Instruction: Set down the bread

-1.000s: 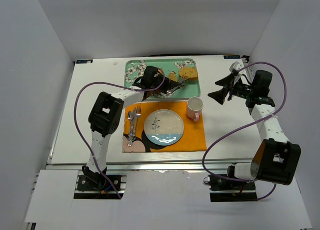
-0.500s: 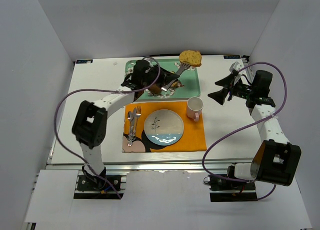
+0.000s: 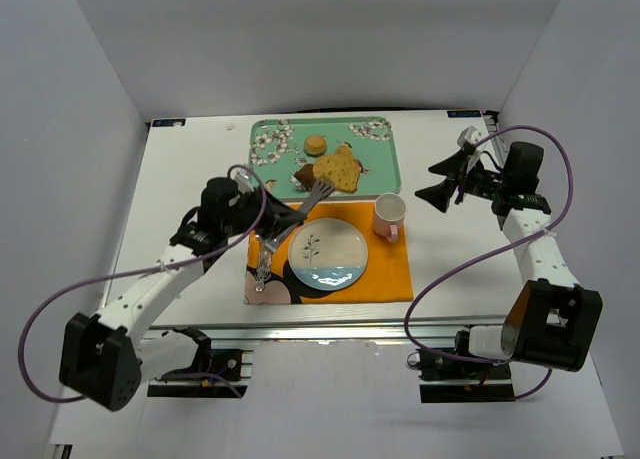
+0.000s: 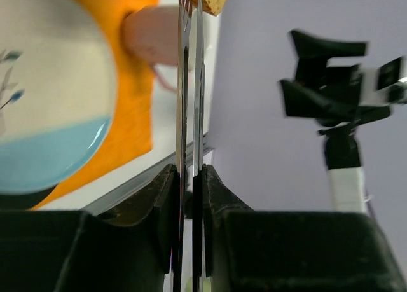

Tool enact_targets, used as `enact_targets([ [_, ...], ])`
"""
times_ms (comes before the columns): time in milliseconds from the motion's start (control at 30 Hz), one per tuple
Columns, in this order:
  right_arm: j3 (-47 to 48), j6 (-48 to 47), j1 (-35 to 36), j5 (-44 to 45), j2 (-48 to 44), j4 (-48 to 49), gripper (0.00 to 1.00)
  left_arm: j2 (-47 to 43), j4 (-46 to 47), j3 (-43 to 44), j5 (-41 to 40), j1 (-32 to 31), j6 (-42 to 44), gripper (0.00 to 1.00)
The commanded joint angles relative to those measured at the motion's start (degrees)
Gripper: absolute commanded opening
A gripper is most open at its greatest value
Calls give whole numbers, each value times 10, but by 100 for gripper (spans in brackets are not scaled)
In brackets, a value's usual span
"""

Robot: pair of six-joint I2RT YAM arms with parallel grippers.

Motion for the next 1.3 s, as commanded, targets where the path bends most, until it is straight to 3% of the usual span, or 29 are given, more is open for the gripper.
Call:
enact_targets([
  [0,15,-10,2,-20,-9,-5,84,-60,-85,-51,3,1,42,0],
  [333,27,-12,17,-13,3,-8,84,-54,-175,-81,-1,1,123,0],
  [600,23,-27,18,-6,-2,-25,84,-9,-225,-52,18,0,174,11],
  [1033,22,-27,18,-8,5,-22,84,-33,-207,-66,62,1,148,10],
  [1100,22,-28,18,-9,7,-22,84,-30,-219,-64,65,1,158,12],
  [1267,21,-27,19,-10,8,-20,84,-18,-266,-44,52,1,185,34],
])
